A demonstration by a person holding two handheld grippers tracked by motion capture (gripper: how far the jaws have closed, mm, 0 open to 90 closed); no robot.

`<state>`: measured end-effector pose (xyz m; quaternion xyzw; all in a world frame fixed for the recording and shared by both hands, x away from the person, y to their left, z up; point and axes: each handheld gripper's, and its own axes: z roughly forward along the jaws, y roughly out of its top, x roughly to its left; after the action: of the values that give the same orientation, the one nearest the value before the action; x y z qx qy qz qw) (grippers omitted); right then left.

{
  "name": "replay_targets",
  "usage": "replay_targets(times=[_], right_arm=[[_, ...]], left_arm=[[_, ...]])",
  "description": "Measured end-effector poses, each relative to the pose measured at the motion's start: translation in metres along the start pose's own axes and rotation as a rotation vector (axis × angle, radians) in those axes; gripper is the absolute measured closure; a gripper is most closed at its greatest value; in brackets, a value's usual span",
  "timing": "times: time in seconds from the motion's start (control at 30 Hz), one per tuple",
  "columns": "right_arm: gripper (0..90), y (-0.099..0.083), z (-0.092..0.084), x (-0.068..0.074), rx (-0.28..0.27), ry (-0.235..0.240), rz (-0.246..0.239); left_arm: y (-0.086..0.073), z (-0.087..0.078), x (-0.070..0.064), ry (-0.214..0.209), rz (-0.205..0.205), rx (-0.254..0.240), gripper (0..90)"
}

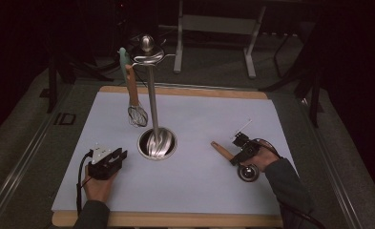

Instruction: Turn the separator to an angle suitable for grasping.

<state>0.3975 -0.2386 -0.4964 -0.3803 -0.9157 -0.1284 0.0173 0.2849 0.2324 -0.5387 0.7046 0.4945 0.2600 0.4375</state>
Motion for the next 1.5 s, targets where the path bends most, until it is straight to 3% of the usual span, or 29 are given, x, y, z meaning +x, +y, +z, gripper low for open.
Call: replay_targets(times=[0.17, 0.37, 0.97, 1.17, 1.4, 1.5], right_arm=[[68.9, 0.006, 0.001, -0.009, 0.042, 0.063, 0.026], [70.0, 0.008, 0.001, -0.006, 0.058, 0.053, 0.018], [71.1, -0.002, -0.012, 0.0, -0.095, 0.065, 0.025], [71.1, 0.0, -0.018, 0.008, -0.135, 0.06, 0.011], [71.1, 0.004, -0.03, 0.024, -0.226, 0.053, -0.01], [71.1, 0.007, -0.034, 0.03, -0.235, 0.048, -0.031]], left_arm=[[0.0, 0.0, 0.0, -0.001, -0.001, -0.001, 71.4], [0.0, 0.0, 0.001, -0.002, -0.003, -0.001, 71.4], [0.0, 0.0, 0.001, 0.0, -0.007, -0.002, 71.2], [0.0, 0.0, 0.001, -0.001, -0.009, -0.003, 71.1], [0.0, -0.001, 0.001, -0.002, -0.011, -0.005, 71.0], [0.0, -0.001, 0.001, -0.002, -0.012, -0.006, 71.1]])
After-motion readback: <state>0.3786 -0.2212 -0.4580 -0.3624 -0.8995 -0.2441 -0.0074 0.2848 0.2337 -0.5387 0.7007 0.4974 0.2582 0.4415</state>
